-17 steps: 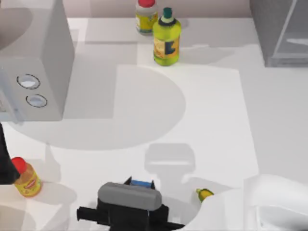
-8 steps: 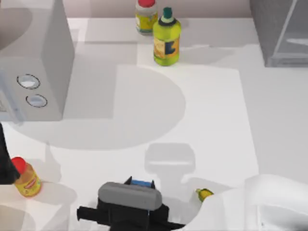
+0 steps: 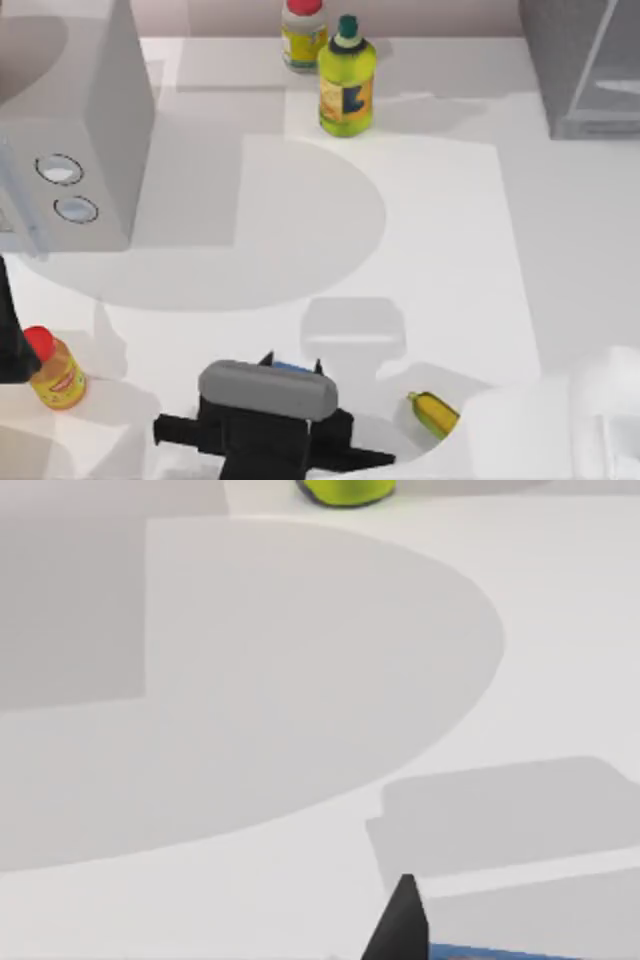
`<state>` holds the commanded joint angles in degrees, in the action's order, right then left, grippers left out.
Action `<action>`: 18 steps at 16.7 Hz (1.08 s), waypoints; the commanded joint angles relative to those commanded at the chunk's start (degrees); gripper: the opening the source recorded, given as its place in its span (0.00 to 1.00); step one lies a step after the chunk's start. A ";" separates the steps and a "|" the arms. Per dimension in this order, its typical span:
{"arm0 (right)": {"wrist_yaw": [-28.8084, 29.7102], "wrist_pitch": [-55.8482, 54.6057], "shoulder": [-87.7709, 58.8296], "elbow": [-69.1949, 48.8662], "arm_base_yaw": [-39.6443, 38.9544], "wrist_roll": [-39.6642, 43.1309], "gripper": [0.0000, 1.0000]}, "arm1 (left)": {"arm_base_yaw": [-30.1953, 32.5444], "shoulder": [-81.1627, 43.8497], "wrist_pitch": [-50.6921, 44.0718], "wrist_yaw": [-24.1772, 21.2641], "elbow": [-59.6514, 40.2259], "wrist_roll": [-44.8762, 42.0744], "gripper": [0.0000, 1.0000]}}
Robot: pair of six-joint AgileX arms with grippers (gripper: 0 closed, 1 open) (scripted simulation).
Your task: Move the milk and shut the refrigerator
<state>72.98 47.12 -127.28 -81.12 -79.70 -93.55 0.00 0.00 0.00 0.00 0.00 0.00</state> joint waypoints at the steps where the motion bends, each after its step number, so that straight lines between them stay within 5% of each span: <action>1: 0.00 0.00 0.00 0.00 0.00 0.00 0.00 | 0.00 0.00 0.00 0.00 0.00 0.00 1.00; 9: -5.27 -12.07 7.47 3.53 6.37 8.94 0.00 | 0.00 0.00 0.00 0.00 0.00 0.00 1.00; 18: -26.01 -52.04 21.68 26.52 33.85 49.59 0.00 | 0.00 0.00 0.00 0.00 0.00 0.00 1.00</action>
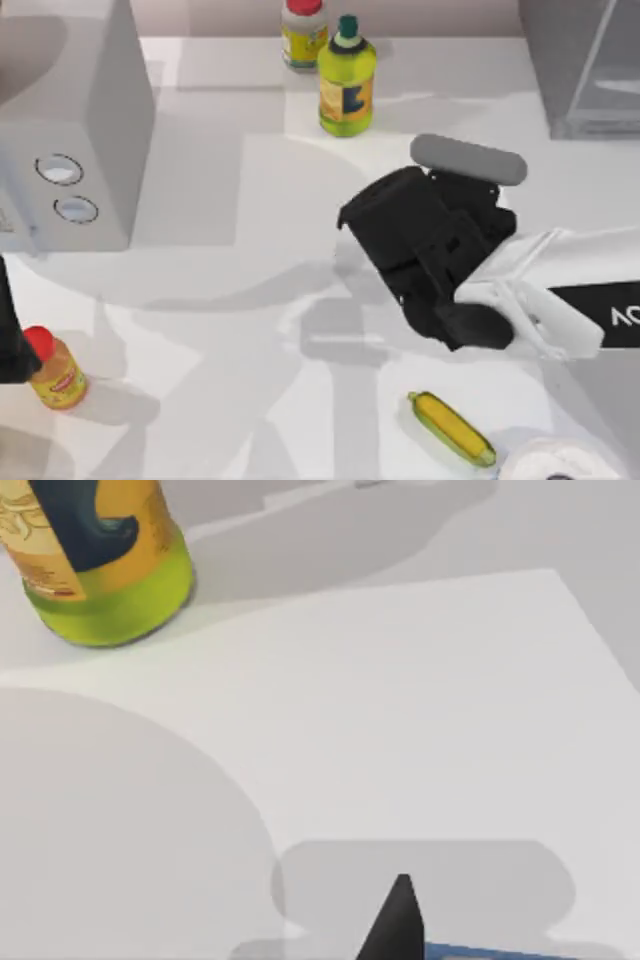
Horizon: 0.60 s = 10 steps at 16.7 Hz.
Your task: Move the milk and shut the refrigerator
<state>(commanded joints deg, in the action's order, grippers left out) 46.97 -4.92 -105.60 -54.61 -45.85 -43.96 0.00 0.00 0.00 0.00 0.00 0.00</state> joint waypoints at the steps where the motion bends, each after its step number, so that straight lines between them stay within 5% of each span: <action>1: -2.93 -4.87 1.25 3.34 3.75 5.32 0.00 | 0.00 0.00 0.00 0.00 0.00 0.00 1.00; 6: -19.27 -28.43 7.67 18.84 22.38 28.32 0.00 | 0.00 0.00 0.00 0.00 0.00 0.00 1.00; 10: -32.34 -44.82 13.20 27.35 34.89 38.94 0.00 | 0.00 0.00 0.00 0.00 0.00 0.00 1.00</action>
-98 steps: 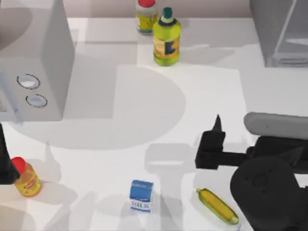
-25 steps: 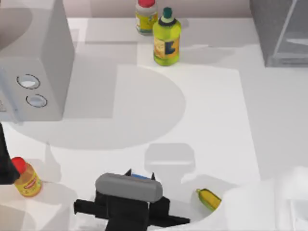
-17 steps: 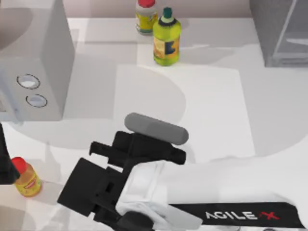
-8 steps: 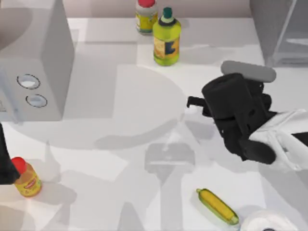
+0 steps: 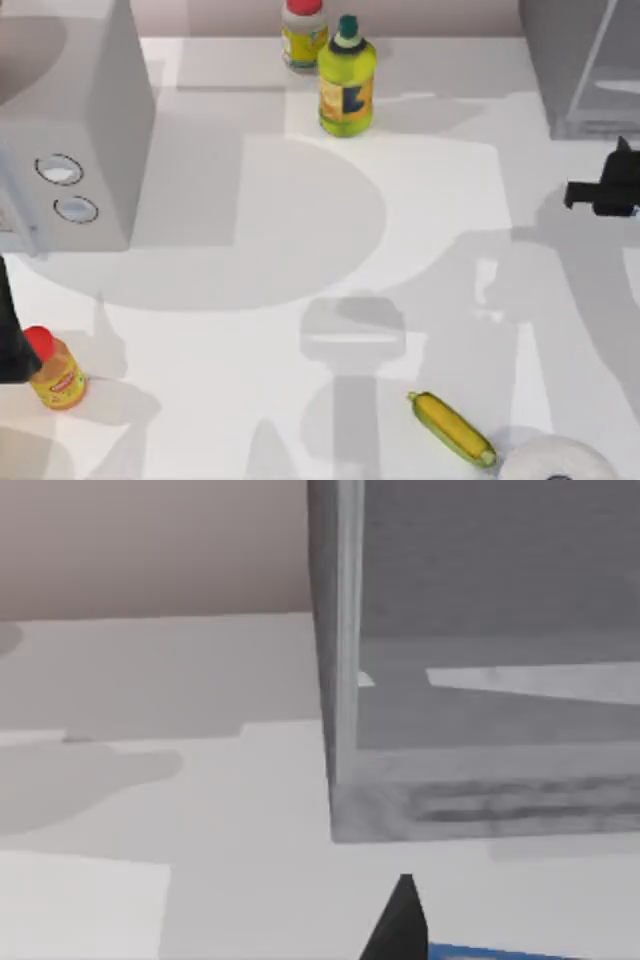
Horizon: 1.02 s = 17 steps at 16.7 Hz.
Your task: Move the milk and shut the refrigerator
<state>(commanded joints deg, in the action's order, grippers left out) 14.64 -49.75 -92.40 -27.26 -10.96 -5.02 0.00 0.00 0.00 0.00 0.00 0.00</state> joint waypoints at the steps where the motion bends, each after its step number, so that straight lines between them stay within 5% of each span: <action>1: -2.93 -3.54 1.34 1.45 2.53 1.49 0.00 | 0.00 0.00 0.00 0.00 0.00 0.00 1.00; 6: -12.07 -13.78 6.01 4.81 9.90 4.07 0.00 | 0.00 0.00 0.00 0.00 0.00 0.00 1.00; 17: -15.43 -9.88 -1.88 -4.99 12.47 4.52 0.00 | 0.00 0.00 0.00 0.00 0.00 0.00 1.00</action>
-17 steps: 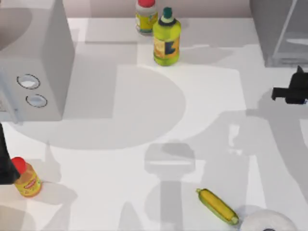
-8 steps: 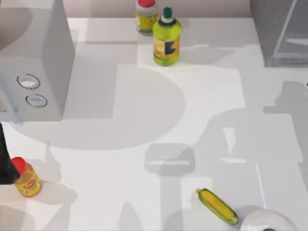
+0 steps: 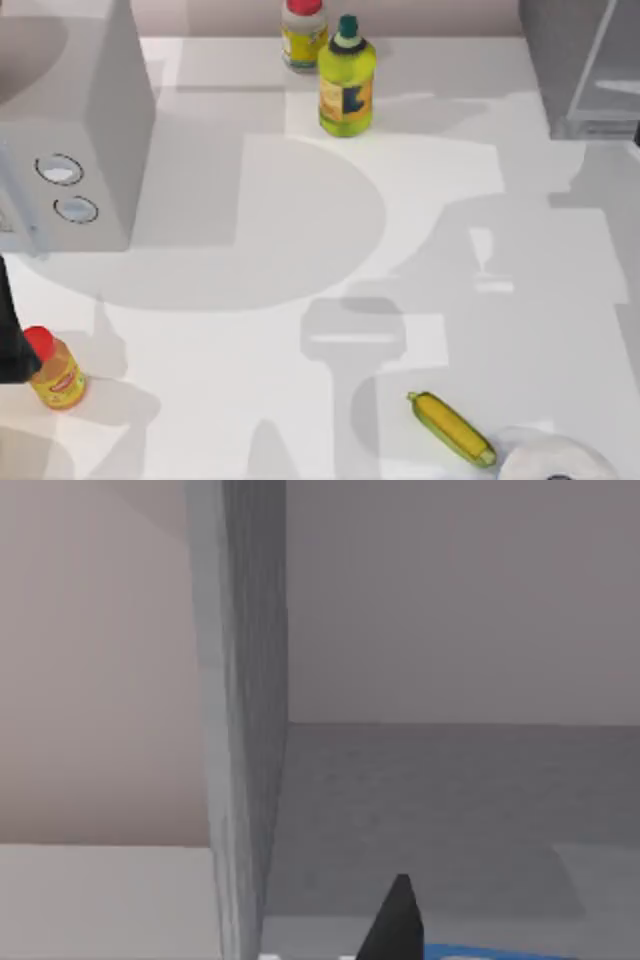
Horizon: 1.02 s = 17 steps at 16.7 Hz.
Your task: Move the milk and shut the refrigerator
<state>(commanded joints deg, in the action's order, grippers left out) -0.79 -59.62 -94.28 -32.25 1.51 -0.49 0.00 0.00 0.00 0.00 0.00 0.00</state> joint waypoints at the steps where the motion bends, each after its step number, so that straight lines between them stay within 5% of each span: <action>1: -0.98 1.60 -2.66 -3.75 0.97 0.26 0.00 | 0.00 0.00 0.00 0.00 0.00 0.00 1.00; 10: -11.18 20.89 -27.94 -40.07 10.01 2.81 0.00 | 0.00 0.00 0.00 0.00 0.00 0.00 1.00; 17: -12.89 24.52 -31.66 -44.32 11.09 2.88 0.00 | 0.00 0.00 0.00 0.00 0.00 0.00 1.00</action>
<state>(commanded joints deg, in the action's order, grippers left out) -13.68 -35.10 -125.94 -76.57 12.60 2.38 0.00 0.00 0.00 0.00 0.00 0.00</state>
